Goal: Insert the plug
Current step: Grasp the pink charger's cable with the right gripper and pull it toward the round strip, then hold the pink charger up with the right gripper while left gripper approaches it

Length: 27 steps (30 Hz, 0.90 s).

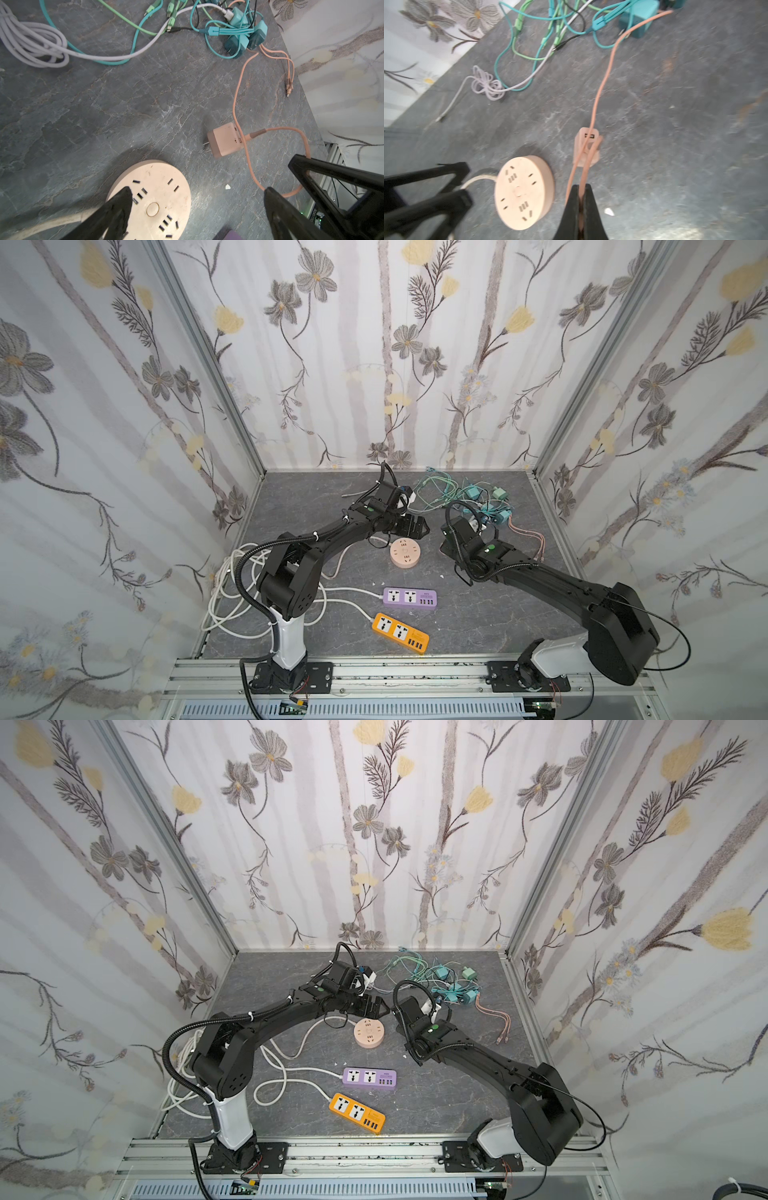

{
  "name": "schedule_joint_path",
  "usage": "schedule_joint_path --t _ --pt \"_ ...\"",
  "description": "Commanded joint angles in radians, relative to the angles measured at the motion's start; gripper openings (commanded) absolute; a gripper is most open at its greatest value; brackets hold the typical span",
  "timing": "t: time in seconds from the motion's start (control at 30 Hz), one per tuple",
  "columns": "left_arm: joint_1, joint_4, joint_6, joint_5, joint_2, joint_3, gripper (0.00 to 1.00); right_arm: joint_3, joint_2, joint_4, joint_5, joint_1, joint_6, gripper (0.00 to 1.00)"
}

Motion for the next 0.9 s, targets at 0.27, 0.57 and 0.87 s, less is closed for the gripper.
schedule_joint_path --t 0.27,0.57,0.87 --pt "0.036 0.033 0.058 -0.042 -0.121 -0.163 1.00 0.171 0.159 0.109 -0.156 0.025 0.010 0.44" --pt "0.002 0.018 0.049 -0.036 -0.089 -0.131 1.00 0.046 0.011 0.061 -0.319 -0.123 -0.313 0.84" --pt "-0.069 -0.008 0.066 -0.076 0.028 0.028 0.99 -0.067 -0.010 0.111 -0.613 -0.335 -0.450 0.99"
